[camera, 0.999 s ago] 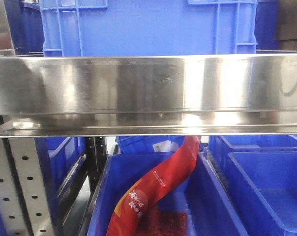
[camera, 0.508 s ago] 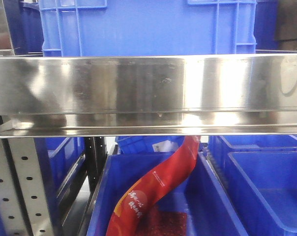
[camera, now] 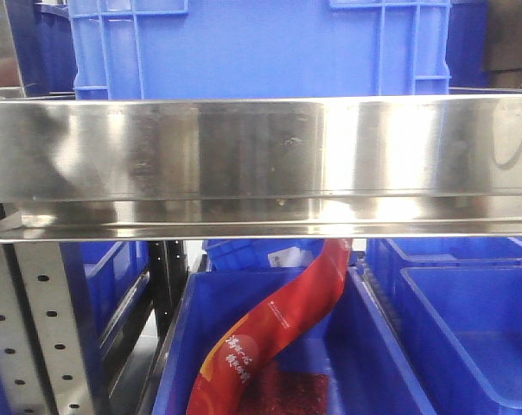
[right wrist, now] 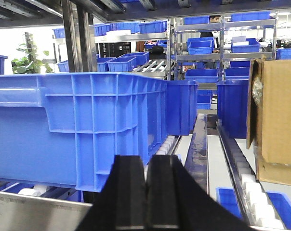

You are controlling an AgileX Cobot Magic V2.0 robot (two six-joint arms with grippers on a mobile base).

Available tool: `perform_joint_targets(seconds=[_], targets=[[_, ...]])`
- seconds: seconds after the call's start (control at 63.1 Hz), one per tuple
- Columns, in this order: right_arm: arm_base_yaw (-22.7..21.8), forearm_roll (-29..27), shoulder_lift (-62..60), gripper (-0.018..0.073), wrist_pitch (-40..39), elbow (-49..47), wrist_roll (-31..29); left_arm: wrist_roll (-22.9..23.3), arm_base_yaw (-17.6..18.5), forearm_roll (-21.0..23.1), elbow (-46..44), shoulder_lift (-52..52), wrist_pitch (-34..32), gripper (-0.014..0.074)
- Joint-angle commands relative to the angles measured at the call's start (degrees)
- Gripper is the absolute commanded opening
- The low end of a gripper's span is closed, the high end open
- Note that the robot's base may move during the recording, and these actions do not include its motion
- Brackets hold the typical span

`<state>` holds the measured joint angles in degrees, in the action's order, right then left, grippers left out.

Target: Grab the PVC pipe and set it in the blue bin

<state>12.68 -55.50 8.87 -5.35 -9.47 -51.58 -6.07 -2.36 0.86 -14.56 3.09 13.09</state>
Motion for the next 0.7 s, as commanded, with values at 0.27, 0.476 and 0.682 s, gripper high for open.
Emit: perform_joint_targets(seconds=[0.27,0.476,0.682], targets=[[-0.28,-0.08,-0.26,-0.0158,-0.60,0.09,-0.37,0.33,-0.08,-0.86,9.51,-0.09,-14.56,-0.0111],[-0.28,-0.08,-0.26,-0.0158,-0.60,0.09,-0.37,0.33,-0.08,-0.86,12.94,-0.09,-15.13,-0.0111],[-0.28,-0.08,-0.26,-0.0158,-0.60,0.09,-0.37,0.33,-0.08,-0.86,14.56,-0.09,-15.65,-0.0111]])
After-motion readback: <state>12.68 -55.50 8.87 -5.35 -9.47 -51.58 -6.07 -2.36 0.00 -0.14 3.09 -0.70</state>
